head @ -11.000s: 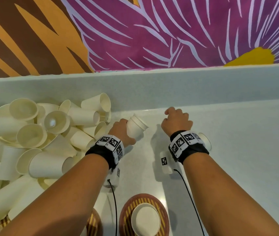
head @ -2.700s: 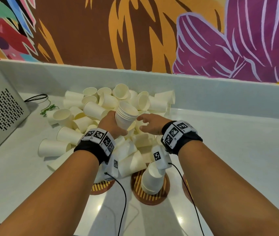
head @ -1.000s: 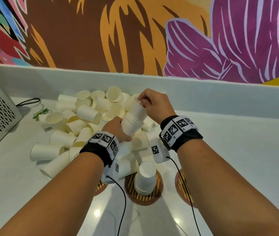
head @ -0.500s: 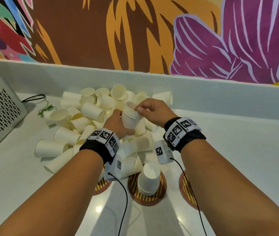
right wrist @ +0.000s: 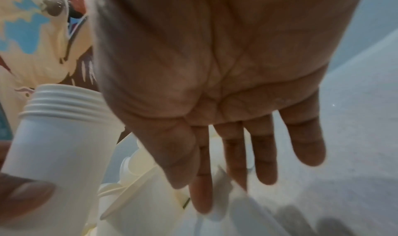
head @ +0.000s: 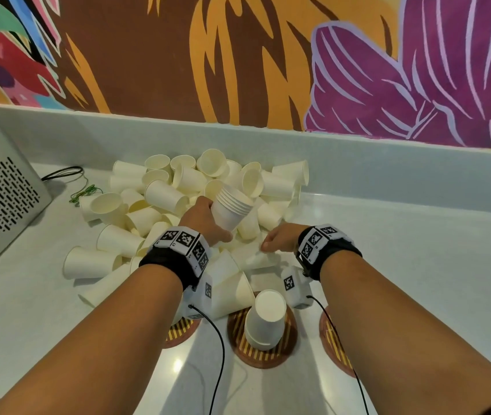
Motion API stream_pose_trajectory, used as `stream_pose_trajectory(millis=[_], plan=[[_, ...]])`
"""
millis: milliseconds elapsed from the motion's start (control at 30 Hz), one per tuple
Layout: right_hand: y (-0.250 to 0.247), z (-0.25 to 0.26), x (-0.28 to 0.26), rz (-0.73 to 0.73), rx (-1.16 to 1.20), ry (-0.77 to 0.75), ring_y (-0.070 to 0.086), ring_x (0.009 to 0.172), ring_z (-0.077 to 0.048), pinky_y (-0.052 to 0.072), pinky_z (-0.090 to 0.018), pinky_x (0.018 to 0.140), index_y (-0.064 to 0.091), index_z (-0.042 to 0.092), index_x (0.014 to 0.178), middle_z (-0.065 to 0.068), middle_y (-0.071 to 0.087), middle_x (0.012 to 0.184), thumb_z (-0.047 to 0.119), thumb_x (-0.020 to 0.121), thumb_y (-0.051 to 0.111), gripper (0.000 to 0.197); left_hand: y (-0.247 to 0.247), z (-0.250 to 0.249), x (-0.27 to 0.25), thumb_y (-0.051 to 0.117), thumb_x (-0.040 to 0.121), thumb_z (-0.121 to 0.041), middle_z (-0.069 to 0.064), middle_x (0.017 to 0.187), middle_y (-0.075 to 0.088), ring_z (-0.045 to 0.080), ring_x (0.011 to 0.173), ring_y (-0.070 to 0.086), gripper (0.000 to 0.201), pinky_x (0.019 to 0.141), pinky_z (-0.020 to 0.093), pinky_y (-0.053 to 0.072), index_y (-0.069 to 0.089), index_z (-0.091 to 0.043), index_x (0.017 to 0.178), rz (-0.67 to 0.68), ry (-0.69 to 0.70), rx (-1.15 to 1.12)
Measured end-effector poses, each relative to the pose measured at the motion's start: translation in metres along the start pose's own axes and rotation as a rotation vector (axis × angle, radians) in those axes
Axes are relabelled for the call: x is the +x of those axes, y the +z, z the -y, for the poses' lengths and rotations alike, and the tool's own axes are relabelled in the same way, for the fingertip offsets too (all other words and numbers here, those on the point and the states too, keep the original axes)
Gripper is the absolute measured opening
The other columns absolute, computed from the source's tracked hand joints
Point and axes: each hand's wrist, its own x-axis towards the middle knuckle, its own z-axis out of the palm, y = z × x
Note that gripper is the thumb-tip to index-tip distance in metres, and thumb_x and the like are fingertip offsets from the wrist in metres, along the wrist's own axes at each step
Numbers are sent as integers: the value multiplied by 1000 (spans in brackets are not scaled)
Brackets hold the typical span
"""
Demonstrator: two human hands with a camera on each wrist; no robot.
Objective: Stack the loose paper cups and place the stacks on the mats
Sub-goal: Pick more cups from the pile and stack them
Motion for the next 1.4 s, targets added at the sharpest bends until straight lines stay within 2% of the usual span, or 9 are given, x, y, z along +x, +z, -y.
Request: stream_pose_trajectory(millis=[167,333,433,600,767,967,1133,1233,1400], plan=[[-5,2,0,-177,121,-59,58,106,-23,44,-27,87,69,5,109,-10,66,115,24,91,59,28,-1,3,2,86,64,-23,2,101,52,23,92,53,76,76,33,43,41,-11,124,10,-17,62],[-44,13,-20,-678,279,-146,56,104,-24,46,-30,91,62,10,108,-7,61,113,-1,88,45,28,-4,4,3,87,60,-21,3,100,57,24,87,54,73,76,36,49,44,-15,118,41,-60,122],[-59,28,-30,-806,365,-272,54,94,-18,47,-28,85,58,14,108,-1,59,105,-2,88,47,28,-2,2,2,86,60,-23,4,102,58,23,87,54,72,74,35,46,44,-15,117,56,-47,142],[-55,45,-35,-561,338,-429,54,93,-16,43,-26,84,60,19,105,2,57,97,6,93,48,22,3,-7,2,86,64,-28,3,108,60,23,93,57,74,75,32,43,43,-14,123,1,53,49],[-49,48,-36,-388,341,-397,58,96,-20,45,-33,86,41,24,124,-2,61,105,31,95,52,32,3,-10,-1,87,63,-34,1,106,61,22,98,59,75,83,34,48,45,-14,123,-86,101,-60],[-48,39,-31,-545,137,-299,56,104,-24,42,-29,83,54,13,113,-5,61,113,23,92,58,24,14,-3,0,86,67,-20,4,123,56,22,112,56,80,92,30,44,41,-10,132,54,22,-58],[-46,28,-33,-568,178,-206,57,102,-25,46,-31,78,53,12,119,-8,60,116,21,93,55,27,35,11,-1,64,86,-12,7,134,49,25,120,52,56,93,27,41,47,-25,137,237,92,328],[-44,22,-34,-555,172,-181,58,104,-27,46,-31,79,52,12,121,-9,60,117,21,94,54,28,49,18,-3,54,91,-15,8,131,43,29,113,53,42,88,31,44,54,-37,127,211,108,461],[-38,15,-33,-553,177,-148,56,106,-26,45,-32,85,52,11,121,-10,59,118,21,93,55,29,49,11,-1,59,89,-20,9,122,42,28,100,57,12,80,27,46,67,-26,97,177,123,446]])
